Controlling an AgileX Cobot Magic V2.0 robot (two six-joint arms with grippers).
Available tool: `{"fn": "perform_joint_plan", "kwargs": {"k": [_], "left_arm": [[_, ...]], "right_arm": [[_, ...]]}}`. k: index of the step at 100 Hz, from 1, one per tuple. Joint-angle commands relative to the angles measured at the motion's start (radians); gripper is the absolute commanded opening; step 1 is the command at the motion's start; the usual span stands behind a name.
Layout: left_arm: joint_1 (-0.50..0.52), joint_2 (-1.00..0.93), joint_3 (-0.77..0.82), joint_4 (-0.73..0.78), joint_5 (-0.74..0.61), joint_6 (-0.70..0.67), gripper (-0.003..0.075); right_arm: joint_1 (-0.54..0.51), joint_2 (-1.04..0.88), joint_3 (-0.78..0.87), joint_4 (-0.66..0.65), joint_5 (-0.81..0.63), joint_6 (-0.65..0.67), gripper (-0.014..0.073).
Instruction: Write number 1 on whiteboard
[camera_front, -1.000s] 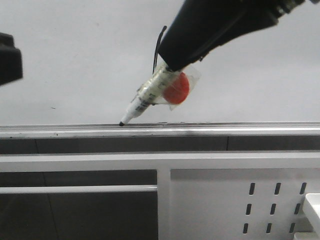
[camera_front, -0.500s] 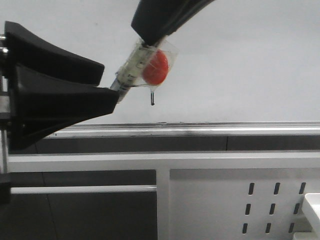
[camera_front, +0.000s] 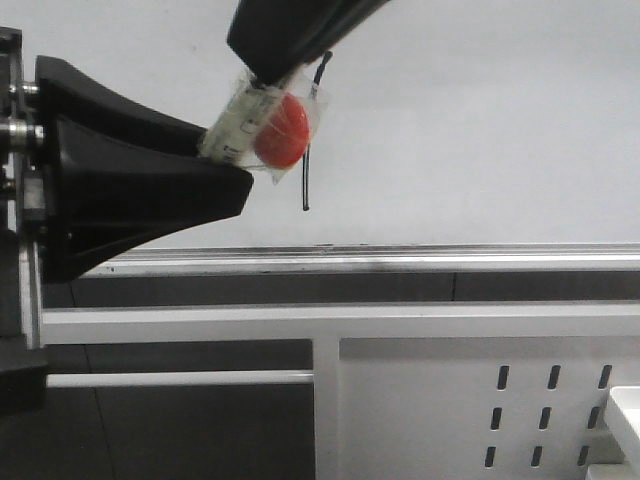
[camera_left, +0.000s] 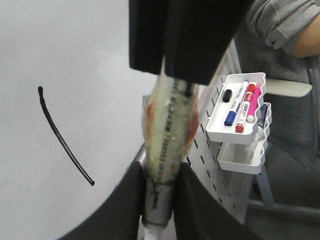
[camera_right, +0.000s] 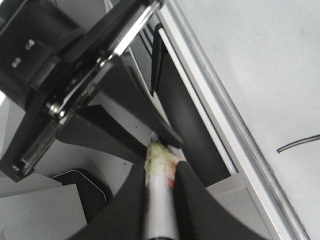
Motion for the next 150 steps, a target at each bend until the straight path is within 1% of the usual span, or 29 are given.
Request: {"fn": "perform_joint_plan", "kwargs": {"k": [1, 16, 23, 30, 35, 42, 45, 48, 55, 62, 73, 79, 83, 88, 93, 98, 101, 109, 120, 126, 134, 150], "left_arm": [[0.0, -0.013, -0.028, -0.03, -0.091, -0.016, -0.002], [0.0, -0.013, -0.028, -0.03, -0.091, -0.016, -0.002], [0.0, -0.013, -0.026, -0.038, -0.091, -0.018, -0.002], [0.0, -0.013, -0.012, -0.086, -0.091, -0.018, -0.002], [0.0, -0.013, 0.002, -0.136, -0.093, -0.018, -0.002], [0.0, -0.013, 0.033, -0.233, -0.134, -0.018, -0.002], [0.0, -0.013, 0.049, -0.277, -0.164, -0.018, -0.002], [0.0, -0.013, 0.065, -0.33, -0.207, -0.018, -0.002], [0.0, -0.013, 0.105, -0.418, -0.296, -0.018, -0.002], [0.0, -0.013, 0.138, -0.481, -0.357, -0.018, -0.002], [0.0, -0.013, 0.166, -0.552, -0.397, -0.026, -0.002], [0.0, -0.013, 0.169, -0.584, -0.399, -0.065, -0.002], [0.0, -0.01, 0.169, -0.594, -0.399, -0.094, -0.002], [0.0, -0.002, 0.169, -0.604, -0.406, -0.103, -0.002], [0.0, 0.013, 0.169, -0.606, -0.418, -0.103, -0.002], [0.0, 0.04, 0.169, -0.62, -0.438, -0.109, -0.002], [0.0, 0.057, 0.169, -0.633, -0.456, -0.124, -0.002], [0.0, 0.114, 0.169, -0.672, -0.533, -0.181, -0.002], [0.0, 0.216, 0.169, -0.68, -0.676, -0.183, -0.002], [0.0, 0.261, 0.154, -0.684, -0.674, -0.194, -0.002], [0.0, 0.304, 0.142, -0.696, -0.674, -0.251, -0.002], [0.0, 0.319, 0.108, -0.77, -0.675, -0.265, -0.002]], "right_arm": [[0.001, -0.017, -0.036, 0.006, -0.054, -0.004, -0.0071], [0.001, -0.017, -0.036, 0.006, -0.054, -0.004, -0.0069], [0.001, -0.017, -0.036, 0.006, -0.054, -0.004, -0.0044], [0.001, -0.017, -0.05, 0.006, -0.054, -0.004, 0.0066], [0.001, -0.023, -0.067, -0.013, -0.06, -0.004, 0.0198], [0.001, -0.044, -0.098, -0.075, -0.058, -0.004, 0.0339], [-0.001, -0.055, -0.107, -0.09, -0.058, -0.004, 0.037], [-0.001, -0.069, -0.116, -0.095, -0.06, -0.004, 0.0383], [-0.007, -0.099, -0.121, -0.097, -0.06, -0.004, 0.0372], [-0.011, -0.127, -0.121, -0.097, -0.046, -0.003, 0.035], [-0.011, -0.16, -0.121, -0.097, -0.002, 0.009, 0.0313], [-0.011, -0.173, -0.121, -0.093, 0.027, 0.038, 0.0295], [-0.011, -0.178, -0.121, -0.093, 0.054, 0.055, 0.0267], [-0.011, -0.182, -0.121, -0.093, 0.088, 0.071, 0.0204], [-0.011, -0.182, -0.121, -0.093, 0.121, 0.091, 0.0109], [-0.011, -0.182, -0.116, -0.093, 0.15, 0.093, -0.0017], [-0.011, -0.184, -0.107, -0.093, 0.154, 0.095, -0.0078], [-0.011, -0.204, -0.057, -0.093, 0.13, 0.106, -0.0063], [-0.011, -0.255, 0.039, -0.093, 0.04, 0.149, -0.0058], [-0.011, -0.294, 0.1, -0.093, -0.015, 0.157, -0.0058], [-0.011, -0.336, 0.16, -0.093, -0.074, 0.158, -0.0059], [-0.011, -0.379, 0.214, -0.093, -0.099, 0.158, -0.0059]]}}
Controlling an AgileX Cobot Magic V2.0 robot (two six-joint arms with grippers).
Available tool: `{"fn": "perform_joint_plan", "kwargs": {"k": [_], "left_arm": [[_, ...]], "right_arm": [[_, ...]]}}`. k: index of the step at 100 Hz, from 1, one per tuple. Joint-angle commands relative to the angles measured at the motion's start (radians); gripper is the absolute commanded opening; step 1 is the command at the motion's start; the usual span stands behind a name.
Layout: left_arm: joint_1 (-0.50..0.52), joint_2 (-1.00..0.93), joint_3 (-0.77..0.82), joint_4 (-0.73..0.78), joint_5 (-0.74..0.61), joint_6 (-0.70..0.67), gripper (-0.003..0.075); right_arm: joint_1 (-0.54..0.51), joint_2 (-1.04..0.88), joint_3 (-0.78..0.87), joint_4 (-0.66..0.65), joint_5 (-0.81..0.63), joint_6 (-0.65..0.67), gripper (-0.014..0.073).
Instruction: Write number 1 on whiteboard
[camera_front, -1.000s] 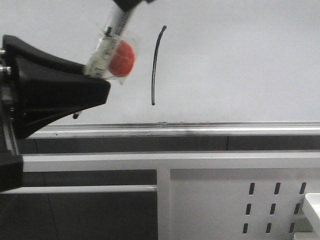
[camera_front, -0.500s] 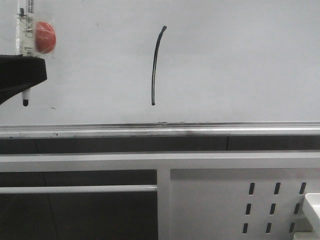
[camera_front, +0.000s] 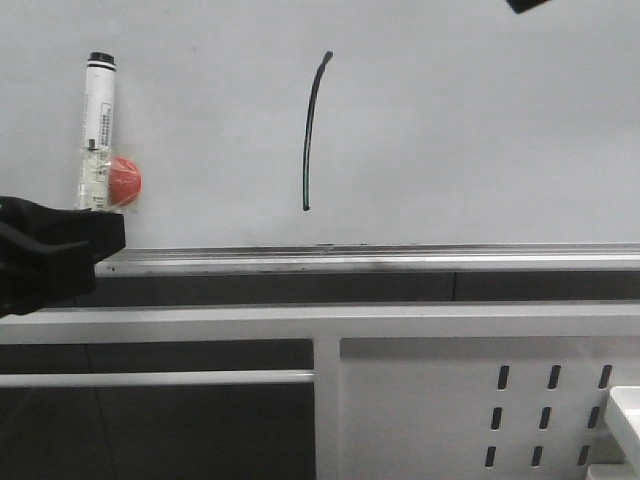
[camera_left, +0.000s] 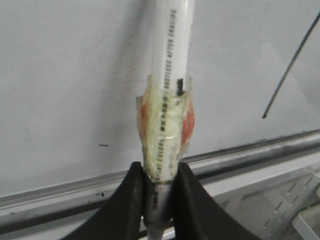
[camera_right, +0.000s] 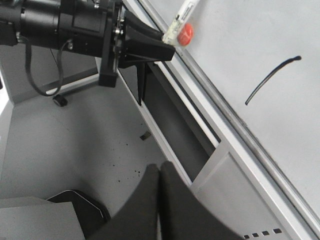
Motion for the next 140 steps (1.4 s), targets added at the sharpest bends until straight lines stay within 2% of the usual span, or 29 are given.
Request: {"fn": "perform_joint_plan", "kwargs": {"k": [1, 58, 102, 107, 114, 124, 129, 133, 140], "left_arm": [[0.0, -0.018, -0.039, -0.048, -0.233, -0.021, -0.002], [0.001, 0.035, -0.137, -0.067, -0.233, -0.008, -0.002], [0.001, 0.035, -0.133, -0.05, -0.233, -0.008, -0.0015], [0.001, 0.035, -0.131, -0.02, -0.233, -0.008, 0.001], [0.001, 0.035, -0.125, 0.013, -0.233, -0.008, 0.0092], [0.001, 0.035, -0.113, 0.024, -0.233, -0.008, 0.0267], [0.001, 0.031, -0.105, 0.022, -0.233, -0.008, 0.033], [0.001, 0.027, -0.098, 0.022, -0.233, -0.008, 0.0361], [0.001, 0.014, -0.085, 0.022, -0.233, -0.008, 0.0369]], "right_arm": [[-0.005, -0.026, -0.008, -0.004, -0.09, 0.006, -0.0059], [-0.005, -0.012, -0.008, -0.004, -0.145, 0.006, -0.0059], [-0.005, -0.012, -0.008, -0.004, -0.138, 0.006, -0.0059], [-0.005, -0.012, -0.008, -0.004, -0.138, 0.006, -0.0059], [-0.005, -0.012, -0.008, -0.004, -0.138, 0.006, -0.0059], [-0.005, -0.012, -0.008, -0.004, -0.138, 0.006, -0.0059], [-0.005, -0.012, -0.008, -0.004, -0.138, 0.006, -0.0059], [-0.005, -0.012, -0.008, -0.004, -0.138, 0.006, -0.0059], [-0.005, -0.012, -0.008, -0.004, -0.136, 0.006, -0.0059]]}}
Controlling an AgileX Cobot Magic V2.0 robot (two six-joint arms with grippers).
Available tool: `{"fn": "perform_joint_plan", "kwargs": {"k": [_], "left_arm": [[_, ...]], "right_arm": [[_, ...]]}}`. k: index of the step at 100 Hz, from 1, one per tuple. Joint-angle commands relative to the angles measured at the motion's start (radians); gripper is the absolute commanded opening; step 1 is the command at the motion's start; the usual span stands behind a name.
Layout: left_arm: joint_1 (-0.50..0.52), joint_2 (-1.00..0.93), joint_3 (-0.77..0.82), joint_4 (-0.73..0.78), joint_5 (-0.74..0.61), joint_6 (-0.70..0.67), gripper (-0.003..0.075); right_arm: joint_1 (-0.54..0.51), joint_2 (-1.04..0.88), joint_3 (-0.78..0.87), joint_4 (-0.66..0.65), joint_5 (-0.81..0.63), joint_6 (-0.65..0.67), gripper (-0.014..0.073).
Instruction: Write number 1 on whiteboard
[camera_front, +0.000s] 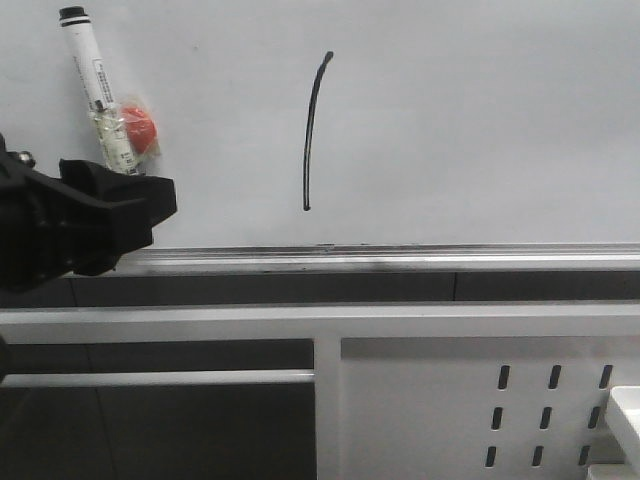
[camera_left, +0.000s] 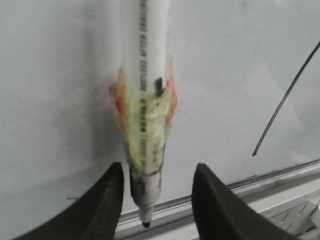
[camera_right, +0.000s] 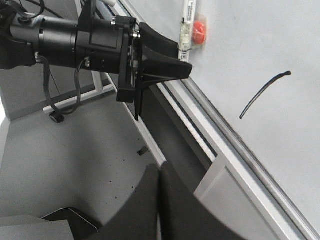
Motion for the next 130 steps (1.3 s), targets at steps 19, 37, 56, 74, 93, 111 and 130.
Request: {"fn": "perform_joint_plan", "kwargs": {"k": [19, 37, 56, 74, 93, 111, 130], "left_arm": [[0.001, -0.115, 0.062, 0.0, -0.217, -0.009, 0.0369], [-0.001, -0.228, 0.138, 0.011, -0.217, -0.009, 0.0369], [-0.001, -0.324, 0.225, 0.031, -0.217, 0.101, 0.0279], [-0.001, -0.36, 0.284, 0.089, -0.217, 0.112, -0.0017], [-0.001, -0.36, 0.284, 0.164, -0.204, 0.127, -0.002], [-0.001, -0.36, 0.248, 0.141, -0.17, 0.127, -0.002], [-0.001, -0.405, 0.099, 0.185, 0.112, 0.156, -0.002]], "right_arm": [[-0.005, -0.002, -0.027, -0.004, -0.068, 0.002, -0.0059], [-0.005, -0.08, 0.024, -0.004, -0.224, 0.002, -0.0058], [-0.005, -0.299, 0.253, -0.004, -0.508, 0.002, -0.0057], [-0.005, -0.488, 0.512, -0.004, -0.633, 0.002, -0.0057], [-0.005, -0.61, 0.674, -0.004, -0.737, 0.002, -0.0059], [-0.005, -0.626, 0.681, -0.004, -0.734, 0.002, -0.0059], [-0.005, -0.626, 0.681, -0.004, -0.734, 0.002, -0.0059]]}}
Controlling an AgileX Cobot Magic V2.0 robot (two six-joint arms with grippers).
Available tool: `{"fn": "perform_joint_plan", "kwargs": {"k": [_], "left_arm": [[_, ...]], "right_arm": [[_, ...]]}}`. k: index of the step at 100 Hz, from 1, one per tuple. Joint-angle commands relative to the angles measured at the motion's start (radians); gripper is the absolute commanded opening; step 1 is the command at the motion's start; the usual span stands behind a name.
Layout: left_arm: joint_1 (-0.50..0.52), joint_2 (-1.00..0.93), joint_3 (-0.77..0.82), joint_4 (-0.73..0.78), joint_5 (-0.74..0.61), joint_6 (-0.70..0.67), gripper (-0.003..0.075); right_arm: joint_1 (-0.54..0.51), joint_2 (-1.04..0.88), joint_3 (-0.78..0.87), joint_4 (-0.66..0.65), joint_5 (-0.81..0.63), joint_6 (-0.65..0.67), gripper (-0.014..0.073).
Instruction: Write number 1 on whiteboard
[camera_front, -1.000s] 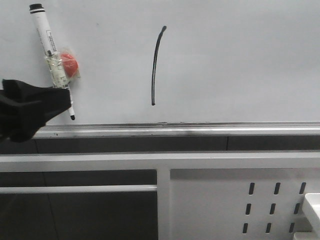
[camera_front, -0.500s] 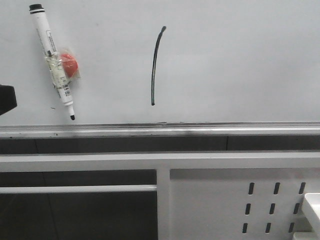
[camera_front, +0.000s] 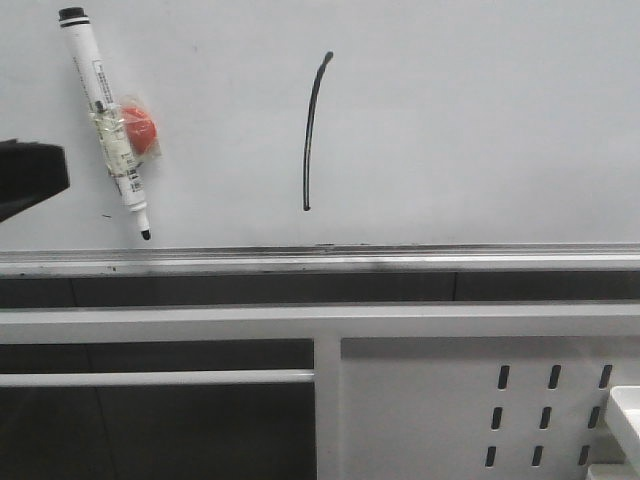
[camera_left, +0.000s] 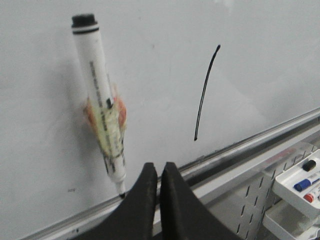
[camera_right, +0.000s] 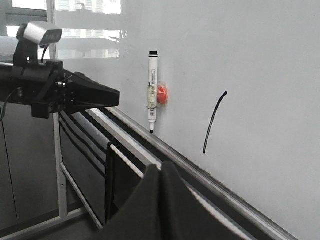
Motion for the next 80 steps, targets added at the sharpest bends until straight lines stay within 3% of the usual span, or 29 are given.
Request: {"fn": "perform_joint_plan", "kwargs": {"k": [1, 21, 41, 59, 80], "left_arm": [[-0.001, -0.048, -0.087, 0.035, 0.04, 0.023, -0.002], [-0.001, -0.261, -0.226, 0.202, 0.485, -0.021, -0.002], [-0.001, -0.622, -0.252, 0.201, 0.873, -0.081, -0.002], [-0.001, -0.875, -0.252, 0.048, 0.992, -0.102, -0.002], [-0.001, -1.029, -0.252, 0.202, 1.076, -0.058, -0.002]], "right_arm": [[-0.005, 0.006, -0.024, -0.004, -0.088, 0.002, -0.0059], [-0.005, 0.006, -0.024, -0.004, -0.09, 0.002, -0.0059], [-0.005, 0.006, -0.024, -0.004, -0.09, 0.002, -0.0059], [-0.005, 0.006, -0.024, -0.004, -0.09, 0.002, -0.0059], [-0.005, 0.006, -0.024, -0.004, -0.09, 0.002, -0.0059]]}}
